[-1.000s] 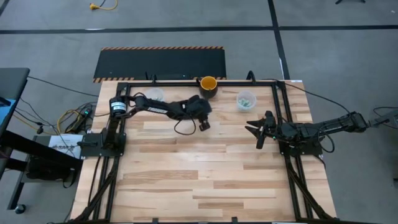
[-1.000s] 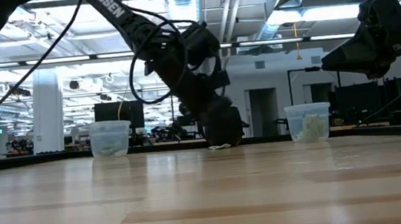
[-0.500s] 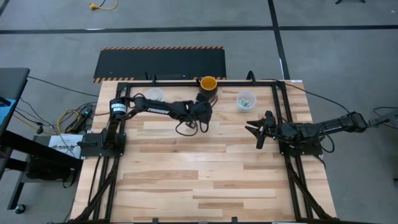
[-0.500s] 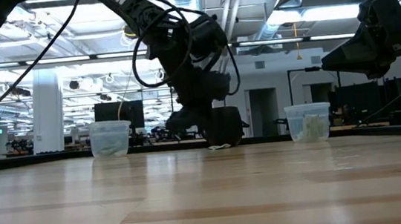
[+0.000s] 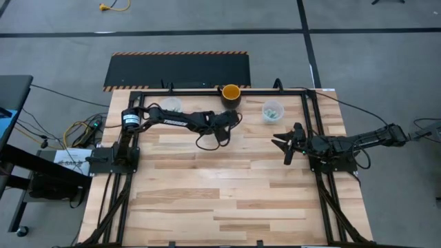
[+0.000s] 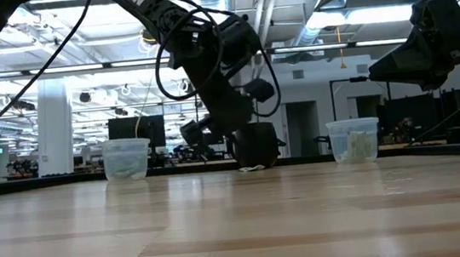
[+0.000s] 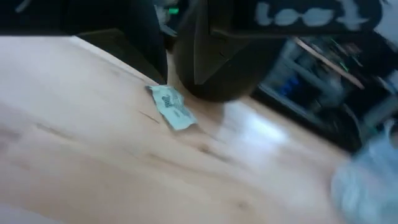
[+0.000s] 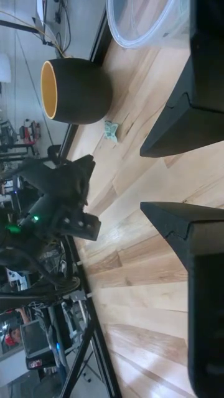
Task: Pick and place Stevia / Truvia into bins
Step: Put the stevia packet into the left transparent container
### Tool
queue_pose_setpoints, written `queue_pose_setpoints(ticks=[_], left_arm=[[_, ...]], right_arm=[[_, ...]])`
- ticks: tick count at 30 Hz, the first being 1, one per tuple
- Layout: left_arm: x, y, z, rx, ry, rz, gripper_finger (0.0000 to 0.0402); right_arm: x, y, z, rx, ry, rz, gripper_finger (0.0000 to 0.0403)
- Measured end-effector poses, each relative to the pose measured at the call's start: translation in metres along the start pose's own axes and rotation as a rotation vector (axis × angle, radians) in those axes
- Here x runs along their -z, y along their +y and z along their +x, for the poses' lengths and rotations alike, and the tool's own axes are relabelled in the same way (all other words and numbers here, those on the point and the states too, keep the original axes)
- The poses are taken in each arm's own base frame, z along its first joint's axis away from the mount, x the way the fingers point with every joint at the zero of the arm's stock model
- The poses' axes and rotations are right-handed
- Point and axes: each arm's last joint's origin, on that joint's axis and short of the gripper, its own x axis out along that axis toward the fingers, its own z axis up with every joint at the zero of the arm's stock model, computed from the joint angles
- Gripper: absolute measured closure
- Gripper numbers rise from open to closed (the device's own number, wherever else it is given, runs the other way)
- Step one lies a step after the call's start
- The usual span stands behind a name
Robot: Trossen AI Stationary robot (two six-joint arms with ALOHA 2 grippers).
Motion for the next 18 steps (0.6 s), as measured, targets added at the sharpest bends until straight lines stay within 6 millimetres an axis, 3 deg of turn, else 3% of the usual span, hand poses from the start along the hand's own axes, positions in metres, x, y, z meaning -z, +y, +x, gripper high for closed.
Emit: queue_pose_setpoints(ticks=[5,18], left_arm=[[0.001,-0.002,0.001,0.010,-0.029,0.263,0.0331],[0.031,-0.007,0.016,0.061,0.038,0.284,0.0331]], right_arm=[[0.000,0.000,0.000,0.000,0.000,0.000,0.0282],[0.000,0.000,0.000,0.000,0.000,0.000,0.0282]])
